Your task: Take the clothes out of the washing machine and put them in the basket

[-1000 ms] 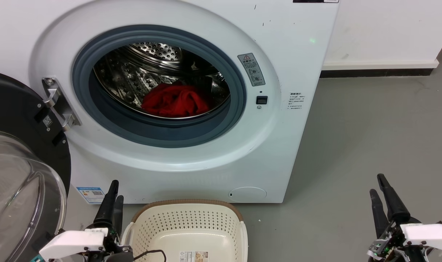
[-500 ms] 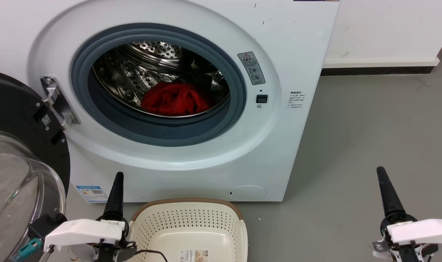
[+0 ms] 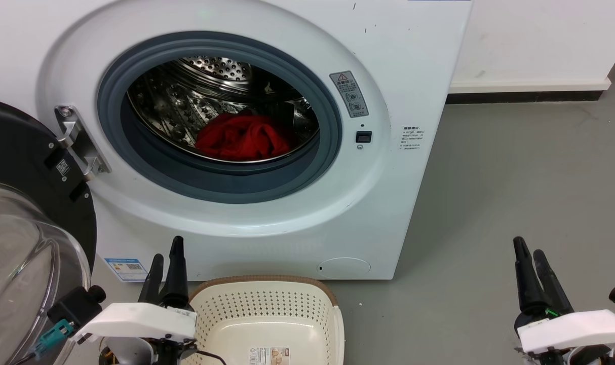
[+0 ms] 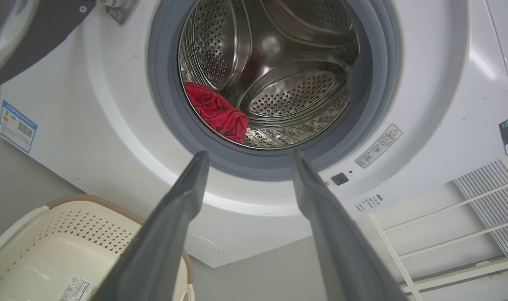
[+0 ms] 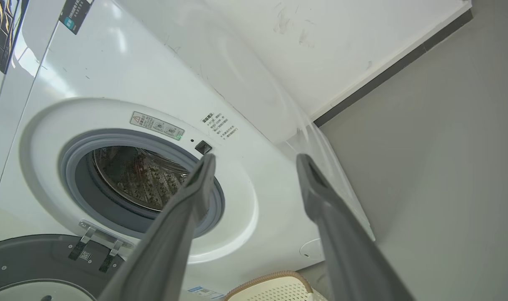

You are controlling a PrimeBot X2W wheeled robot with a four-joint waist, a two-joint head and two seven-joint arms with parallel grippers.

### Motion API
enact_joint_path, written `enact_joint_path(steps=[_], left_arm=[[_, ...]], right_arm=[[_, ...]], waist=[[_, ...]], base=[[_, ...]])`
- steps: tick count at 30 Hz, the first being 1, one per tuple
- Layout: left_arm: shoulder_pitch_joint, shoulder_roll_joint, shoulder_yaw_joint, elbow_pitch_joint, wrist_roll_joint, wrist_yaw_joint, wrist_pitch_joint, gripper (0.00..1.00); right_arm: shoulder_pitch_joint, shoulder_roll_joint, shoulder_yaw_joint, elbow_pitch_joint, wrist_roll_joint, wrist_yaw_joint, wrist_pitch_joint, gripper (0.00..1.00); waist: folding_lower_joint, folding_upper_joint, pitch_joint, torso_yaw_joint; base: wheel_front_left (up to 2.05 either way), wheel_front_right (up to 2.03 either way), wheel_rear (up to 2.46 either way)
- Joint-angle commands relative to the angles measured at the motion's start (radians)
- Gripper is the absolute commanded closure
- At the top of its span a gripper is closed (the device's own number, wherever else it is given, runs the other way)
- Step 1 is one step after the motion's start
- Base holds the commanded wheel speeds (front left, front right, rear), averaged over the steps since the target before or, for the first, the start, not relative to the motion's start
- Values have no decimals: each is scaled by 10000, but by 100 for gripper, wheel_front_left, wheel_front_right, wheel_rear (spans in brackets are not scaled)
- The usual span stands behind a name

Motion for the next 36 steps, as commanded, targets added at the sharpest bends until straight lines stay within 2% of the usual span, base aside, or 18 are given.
enact_joint_path(steps=[1,27,36], left_arm=[[-31,34,-56,-221,411,41,-116,0],[260,17,-334,-670,3386,-70,-873,0],[338,13,-455,-712,4306,33,-1122,0]], right_arm=[[10,-44,-4,-253,-420,0,-117,0],[489,-48,55,-1148,-3387,0,-882,0],[671,-48,63,-1376,-4307,0,-1116,0]], waist=[[0,0,5,-3],[0,0,96,-72],[0,0,130,-71]], base=[[0,0,0],[0,0,0],[0,0,0]])
